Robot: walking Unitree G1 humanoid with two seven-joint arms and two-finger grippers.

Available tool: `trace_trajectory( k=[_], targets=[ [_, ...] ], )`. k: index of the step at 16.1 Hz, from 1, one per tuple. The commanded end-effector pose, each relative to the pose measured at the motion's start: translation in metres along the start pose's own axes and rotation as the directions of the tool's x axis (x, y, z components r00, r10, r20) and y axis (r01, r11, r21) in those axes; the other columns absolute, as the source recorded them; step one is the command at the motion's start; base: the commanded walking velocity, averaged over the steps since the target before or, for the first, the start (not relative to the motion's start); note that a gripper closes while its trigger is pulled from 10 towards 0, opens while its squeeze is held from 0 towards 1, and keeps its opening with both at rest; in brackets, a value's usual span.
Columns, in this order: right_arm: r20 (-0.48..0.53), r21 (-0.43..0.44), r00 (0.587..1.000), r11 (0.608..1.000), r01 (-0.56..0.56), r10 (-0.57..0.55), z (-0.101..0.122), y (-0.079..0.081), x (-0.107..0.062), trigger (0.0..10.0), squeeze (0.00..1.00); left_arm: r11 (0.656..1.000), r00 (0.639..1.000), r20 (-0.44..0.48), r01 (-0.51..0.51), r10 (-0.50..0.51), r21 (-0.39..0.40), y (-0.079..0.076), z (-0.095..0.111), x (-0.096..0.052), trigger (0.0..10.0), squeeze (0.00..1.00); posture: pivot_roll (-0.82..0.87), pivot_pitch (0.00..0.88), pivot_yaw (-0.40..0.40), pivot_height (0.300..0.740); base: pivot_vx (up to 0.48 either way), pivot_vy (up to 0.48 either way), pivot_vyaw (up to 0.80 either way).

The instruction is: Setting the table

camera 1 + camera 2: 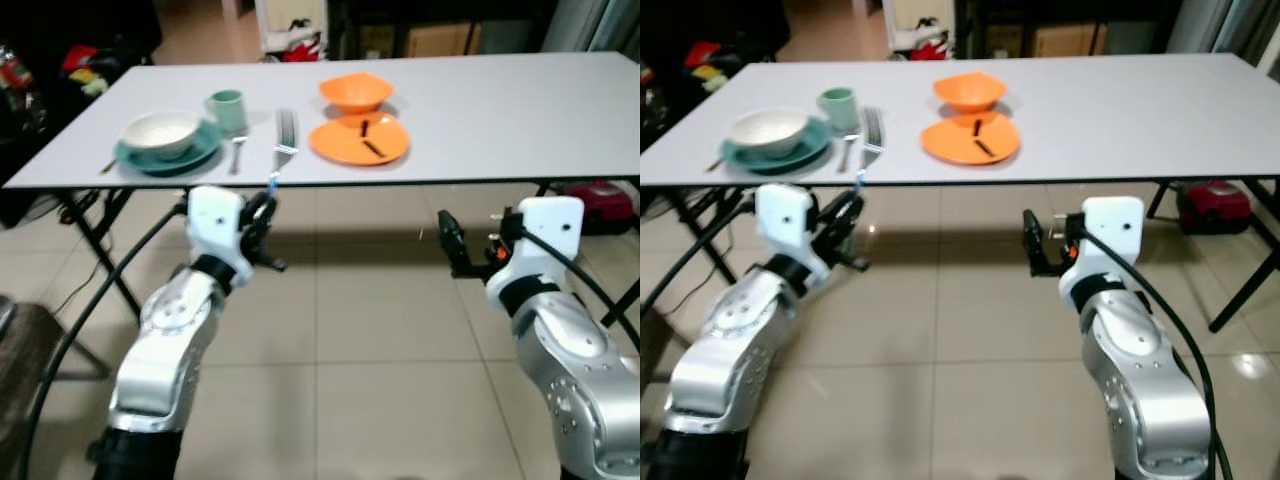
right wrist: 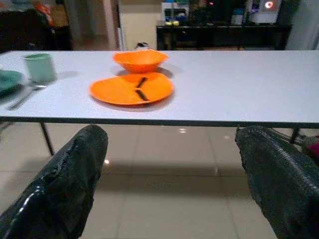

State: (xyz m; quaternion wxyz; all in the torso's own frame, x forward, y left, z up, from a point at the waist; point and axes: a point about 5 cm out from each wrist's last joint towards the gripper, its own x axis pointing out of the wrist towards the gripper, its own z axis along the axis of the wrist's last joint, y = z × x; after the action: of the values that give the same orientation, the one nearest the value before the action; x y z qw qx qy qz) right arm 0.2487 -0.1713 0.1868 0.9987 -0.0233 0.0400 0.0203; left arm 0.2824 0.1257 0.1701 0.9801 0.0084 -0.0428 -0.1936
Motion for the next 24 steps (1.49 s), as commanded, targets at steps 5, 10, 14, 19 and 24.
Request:
trace_trajectory(
  k=[5,10,14,19,24],
  targets=[
    [0.002,0.000,1.000,1.000,-0.006,0.006,0.003,0.000,0.000,10.0,0.00,1.000,1.000,0.014,0.007,-0.007,0.019,0.002,0.005,0.002,10.0,0.00,-0.03,0.000,0.066,0.740,0.383,0.000,0.00],
    [-0.008,0.001,1.000,1.000,-0.007,0.007,0.001,0.000,-0.002,10.0,0.00,1.000,1.000,0.005,0.015,-0.015,0.019,0.000,0.003,0.000,10.0,0.00,-0.03,0.000,0.067,0.740,0.382,0.000,0.00],
    [-0.019,0.005,1.000,1.000,-0.003,0.003,0.000,-0.001,-0.005,10.0,0.00,1.000,1.000,-0.001,0.024,-0.024,0.018,-0.002,0.002,-0.001,10.0,0.00,-0.04,0.000,0.069,0.740,0.378,0.000,0.00],
    [-0.031,0.015,1.000,1.000,0.002,-0.002,-0.002,0.001,-0.010,10.0,0.00,0.998,0.998,-0.028,0.053,-0.052,0.022,-0.004,-0.003,-0.003,10.0,0.00,-0.03,0.000,0.084,0.740,0.374,0.000,-0.64],
    [-0.085,0.004,0.996,1.000,0.000,0.001,-0.013,-0.001,-0.013,10.0,0.00,0.995,0.993,-0.074,0.098,-0.095,0.031,-0.008,-0.009,-0.001,10.0,0.00,-0.01,0.000,0.068,0.740,0.370,0.000,0.00]
  ],
)
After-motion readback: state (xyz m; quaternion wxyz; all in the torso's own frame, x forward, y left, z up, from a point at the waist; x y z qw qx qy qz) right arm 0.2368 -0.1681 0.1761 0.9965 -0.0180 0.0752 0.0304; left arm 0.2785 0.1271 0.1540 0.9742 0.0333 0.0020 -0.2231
